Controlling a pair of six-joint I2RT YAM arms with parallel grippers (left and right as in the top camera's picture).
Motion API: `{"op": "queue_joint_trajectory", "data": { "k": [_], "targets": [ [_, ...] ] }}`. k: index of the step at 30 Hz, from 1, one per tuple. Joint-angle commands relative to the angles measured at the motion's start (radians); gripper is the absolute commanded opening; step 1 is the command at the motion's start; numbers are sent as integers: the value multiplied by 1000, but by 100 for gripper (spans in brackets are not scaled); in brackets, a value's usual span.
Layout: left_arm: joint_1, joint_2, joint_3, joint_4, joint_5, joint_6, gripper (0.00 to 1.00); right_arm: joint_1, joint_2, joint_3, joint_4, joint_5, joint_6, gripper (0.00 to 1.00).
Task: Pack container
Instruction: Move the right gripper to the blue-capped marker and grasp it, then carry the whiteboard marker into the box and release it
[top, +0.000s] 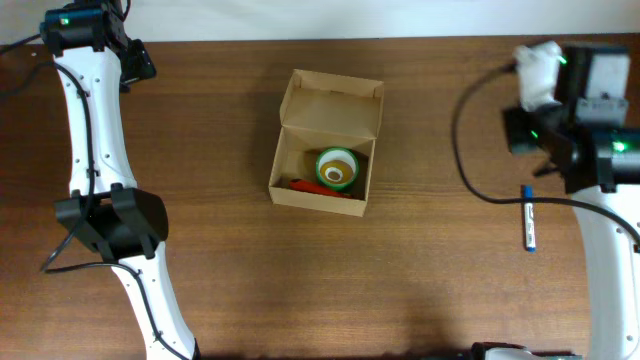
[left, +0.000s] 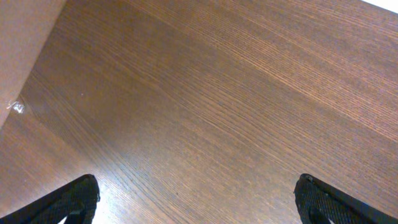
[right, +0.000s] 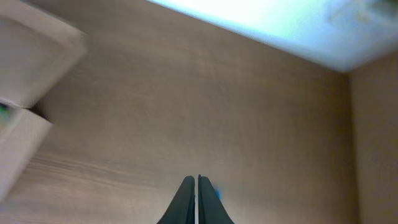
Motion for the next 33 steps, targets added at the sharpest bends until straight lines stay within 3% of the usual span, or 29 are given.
{"op": "queue_joint_trajectory", "data": {
  "k": [1,4,8,10,12,13,15,16,19,26,27,30,33],
  "targets": [
    [3,-32,-2,0,-3,15,100,-109,39,-199,53,-26,85,4],
    [3,-32,-2,0,-3,15,100,-234,65,-397,166,-47,119,4],
    [3,-32,-2,0,-3,15,99,-352,173,-418,192,-90,133,4],
    [3,-32,-2,0,-3,15,100,-364,227,-418,189,-89,133,11],
    [3,-32,-2,0,-3,15,100,-363,294,-418,185,-89,133,12],
    [3,-32,-2,0,-3,15,100,-362,327,-418,180,-89,132,15],
    [3,-32,-2,0,-3,15,100,-362,366,-418,179,-89,127,45],
    [3,-32,-2,0,-3,15,100,-362,377,-418,182,-89,110,53],
    [3,-32,-2,0,-3,15,100,-365,383,-418,197,-85,101,54],
    [3,-32,-2,0,-3,15,99,-369,455,-418,199,-42,98,53],
    [3,-32,-2,0,-3,15,100,-374,461,-418,199,-43,98,49],
    [3,-32,-2,0,-3,15,100,-377,463,-418,205,-35,98,17],
    [3,-32,-2,0,-3,15,100,-377,463,-418,208,-35,98,9]
  ]
}}
